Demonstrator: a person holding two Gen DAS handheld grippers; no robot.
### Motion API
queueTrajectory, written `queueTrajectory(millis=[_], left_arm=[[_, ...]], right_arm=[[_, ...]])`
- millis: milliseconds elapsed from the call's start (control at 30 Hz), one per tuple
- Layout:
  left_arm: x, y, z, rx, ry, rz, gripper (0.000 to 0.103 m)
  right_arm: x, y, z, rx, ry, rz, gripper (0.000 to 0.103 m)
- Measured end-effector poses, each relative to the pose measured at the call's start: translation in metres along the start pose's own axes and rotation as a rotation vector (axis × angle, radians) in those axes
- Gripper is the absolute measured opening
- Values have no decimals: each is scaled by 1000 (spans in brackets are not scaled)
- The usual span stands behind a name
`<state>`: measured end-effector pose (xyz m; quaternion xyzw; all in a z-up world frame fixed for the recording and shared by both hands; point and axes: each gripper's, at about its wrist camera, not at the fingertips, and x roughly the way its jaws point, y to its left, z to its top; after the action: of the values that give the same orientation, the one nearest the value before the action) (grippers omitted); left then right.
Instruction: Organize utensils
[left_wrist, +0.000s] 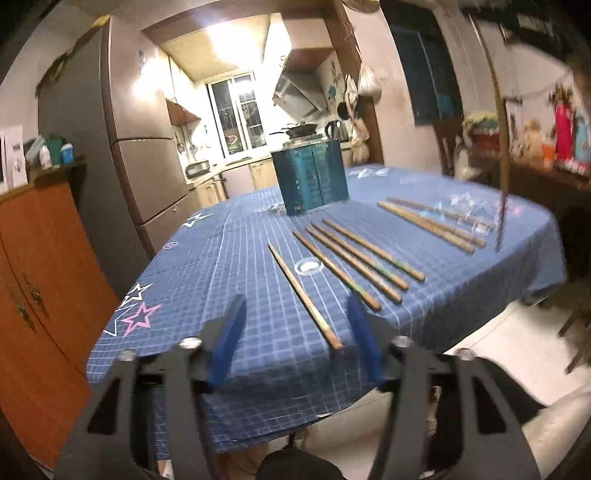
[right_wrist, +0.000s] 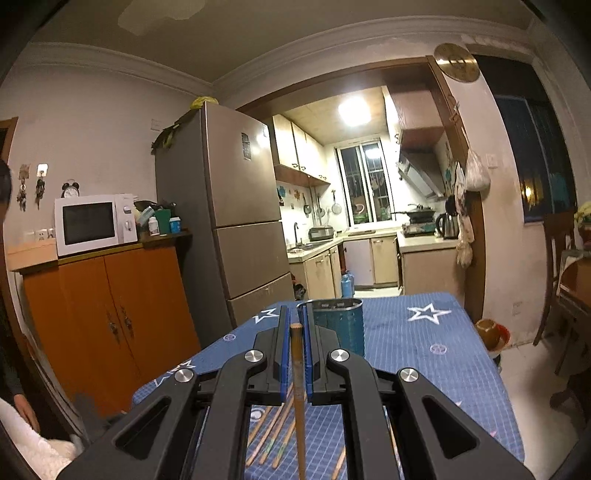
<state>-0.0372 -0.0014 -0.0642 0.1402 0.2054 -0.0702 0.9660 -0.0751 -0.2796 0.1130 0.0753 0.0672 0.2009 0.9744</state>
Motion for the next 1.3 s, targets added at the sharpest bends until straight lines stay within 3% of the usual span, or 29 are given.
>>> queueTrajectory(millis=[100,233,367,433,633,833,1000,1300], left_arm=[[16,-11,-15,-9,38,57,38],[18,-14,-23,-21,32,129,37],[25,-19,-24,-12,49,147,32],[30,-21,-25,-10,63,147,25],[28,-20,-27,-19,55,162,20],[27,-22,-30,-21,50,131,7],[27,-14,-31,-52,51,105,6],[9,13,-2,-92,-15,144,6]], right_arm=[[-7,-7,-7,12,5,4,8],[-13,-18,-15,30,15,5,8],[-19,-27,-19,42,11,5,8],[-21,-30,-20,47,6,5,8],[-22,-34,-23,55,3,2,8],[-18,-29,-22,37,2,8,8],[-13,-21,-21,22,3,12,8],[-10,-18,-16,14,-19,15,8]])
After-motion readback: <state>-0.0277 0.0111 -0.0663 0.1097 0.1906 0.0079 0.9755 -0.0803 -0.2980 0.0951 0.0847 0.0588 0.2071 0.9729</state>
